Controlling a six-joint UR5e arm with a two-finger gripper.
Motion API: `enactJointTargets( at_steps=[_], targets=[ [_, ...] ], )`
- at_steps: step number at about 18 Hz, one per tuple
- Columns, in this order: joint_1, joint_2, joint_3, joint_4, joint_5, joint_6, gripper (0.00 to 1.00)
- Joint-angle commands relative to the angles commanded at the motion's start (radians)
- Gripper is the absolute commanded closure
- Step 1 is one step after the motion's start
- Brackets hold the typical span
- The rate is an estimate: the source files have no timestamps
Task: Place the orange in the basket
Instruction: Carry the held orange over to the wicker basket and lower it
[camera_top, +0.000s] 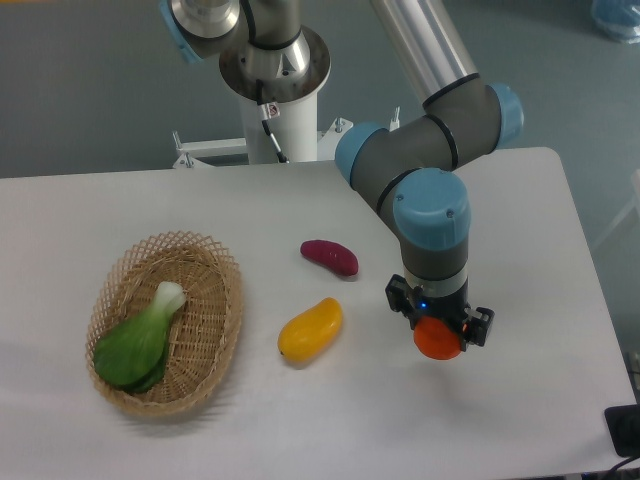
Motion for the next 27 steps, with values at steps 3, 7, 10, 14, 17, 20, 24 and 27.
enactJointTargets(
  at_steps=[3,7,10,14,17,20,24,27],
  targets=[
    [-0.046,0.012,-0.006,0.0,-0.005,-0.057,0.24],
    [-0.126,0.025,-0.024,0.0,-0.005,-0.124,0.23],
    [-0.202,0.037,-0.049,0.002,-0.006,-0.164,0.23],
    [-0.273,0.037,-0.054,0.003,-0.005,-0.22,0.21],
    [-0.33,0.037,-0.06,0.003,-0.003,-0.246,0.2],
    [-0.396,0.022,-0.063,0.005,0.008,-0.253,0.2],
    [-0.456,-0.014,-0.058,0.021,0.014,-0.295,0.17],
    [-0.471,-0.034,-0.045,0.031,0.014,-0.304,0.17]
  ],
)
